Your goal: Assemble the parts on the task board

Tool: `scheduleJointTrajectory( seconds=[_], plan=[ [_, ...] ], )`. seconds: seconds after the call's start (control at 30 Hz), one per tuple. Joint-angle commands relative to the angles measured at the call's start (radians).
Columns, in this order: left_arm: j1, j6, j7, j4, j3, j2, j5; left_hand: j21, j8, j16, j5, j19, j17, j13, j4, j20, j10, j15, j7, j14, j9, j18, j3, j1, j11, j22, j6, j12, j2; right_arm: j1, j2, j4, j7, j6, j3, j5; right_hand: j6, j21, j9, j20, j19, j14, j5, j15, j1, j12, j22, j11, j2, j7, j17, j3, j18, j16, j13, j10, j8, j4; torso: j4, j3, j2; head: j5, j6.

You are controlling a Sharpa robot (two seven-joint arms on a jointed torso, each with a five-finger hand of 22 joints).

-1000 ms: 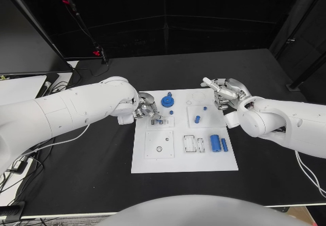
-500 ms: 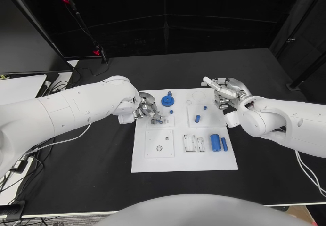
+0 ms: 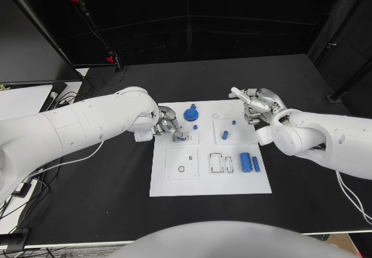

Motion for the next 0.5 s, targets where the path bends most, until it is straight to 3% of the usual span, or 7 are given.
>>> scheduleJointTrajectory(
  seconds=[0.03, 0.5],
  plan=[
    [0.000, 0.002, -0.004, -0.003, 0.001, 0.003, 0.005, 0.003, 0.000, 0.001, 0.004, 0.102, 0.263, 0.261, -0.063, 0.001, 0.113, 0.001, -0.019, 0.103, 0.002, -0.014, 0.079, 0.049, 0.000, 0.263, 0.025, -0.002, 0.047, 0.001, 0.000, 0.003, 0.011, 0.006, 0.000, -0.002, -0.004, -0.006, -0.001, 0.006, 0.029, 0.108, 0.003, 0.006, 0.000, -0.002, 0.230, 0.001, 0.006, 0.059, 0.263, -0.006, 0.002, 0.002, 0.154, -0.006, 0.004, 0.002, 0.0007, 0.0003, 0.000, 0.000, 0.000],
    [-0.002, -0.008, -0.003, -0.009, 0.001, 0.008, 0.004, 0.003, -0.003, 0.001, 0.005, 0.102, 0.263, 0.261, -0.063, 0.001, 0.113, 0.002, -0.019, 0.103, 0.005, -0.014, 0.087, 0.048, 0.000, 0.263, 0.024, -0.002, 0.047, 0.001, 0.002, 0.002, 0.010, 0.006, 0.000, -0.002, -0.004, -0.006, -0.001, 0.006, 0.029, 0.108, 0.003, 0.006, 0.000, -0.002, 0.230, 0.001, 0.006, 0.059, 0.263, -0.006, 0.002, 0.002, 0.154, -0.006, 0.004, 0.002, 0.0008, 0.0001, 0.000, -0.004, -0.003]
  ],
)
